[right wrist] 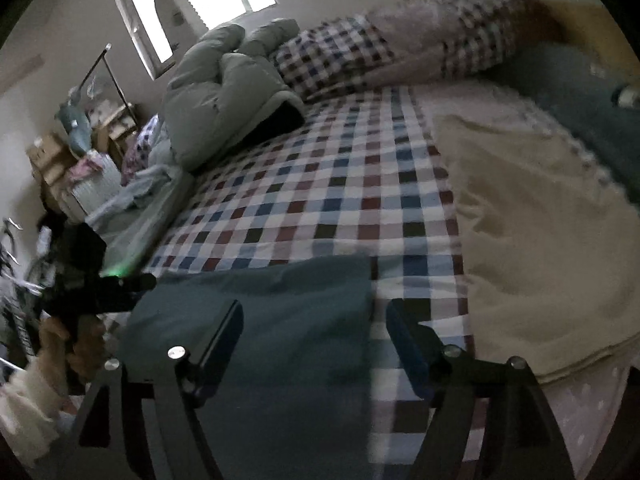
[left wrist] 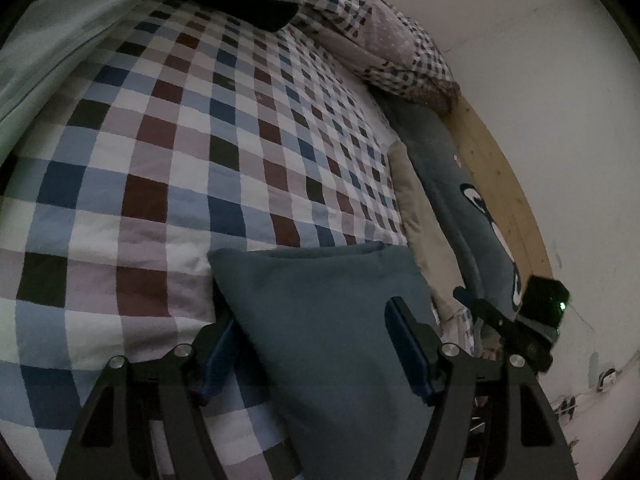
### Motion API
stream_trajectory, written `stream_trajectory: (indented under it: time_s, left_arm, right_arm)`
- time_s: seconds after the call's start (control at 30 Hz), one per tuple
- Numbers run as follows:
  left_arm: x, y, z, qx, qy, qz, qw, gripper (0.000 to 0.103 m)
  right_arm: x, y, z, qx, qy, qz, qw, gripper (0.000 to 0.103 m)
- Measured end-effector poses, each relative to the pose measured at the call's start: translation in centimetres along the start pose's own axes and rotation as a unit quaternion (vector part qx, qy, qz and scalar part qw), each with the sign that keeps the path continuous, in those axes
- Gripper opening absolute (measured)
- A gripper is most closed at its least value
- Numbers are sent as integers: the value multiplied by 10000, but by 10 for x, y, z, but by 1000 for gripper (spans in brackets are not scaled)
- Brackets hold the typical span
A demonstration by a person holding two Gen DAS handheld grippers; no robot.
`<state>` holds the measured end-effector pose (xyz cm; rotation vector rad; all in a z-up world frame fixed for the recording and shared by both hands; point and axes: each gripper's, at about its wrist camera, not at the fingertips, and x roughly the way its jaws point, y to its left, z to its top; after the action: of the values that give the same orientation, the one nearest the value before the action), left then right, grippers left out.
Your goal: Fold clothes
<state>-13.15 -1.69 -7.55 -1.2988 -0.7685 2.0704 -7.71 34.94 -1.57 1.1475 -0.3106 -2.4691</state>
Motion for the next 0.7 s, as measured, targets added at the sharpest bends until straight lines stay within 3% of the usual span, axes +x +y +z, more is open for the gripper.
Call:
stream_trajectory:
  time_s: [0.27, 0.53, 0.7]
  left_arm:
    - [3, -4, 0, 50, -25, 52, 10000, 74]
    - [6, -6, -1, 133, -20, 113, 9998, 74]
    - [8, -7, -1, 179, -26, 157, 9997, 74]
  right_arm:
    - [32, -39, 15, 283, 661, 963, 9928, 78]
    - [79, -32, 18, -80, 1409, 1366, 9805, 78]
    - [98, -37, 16, -40, 1611, 1494, 9756, 78]
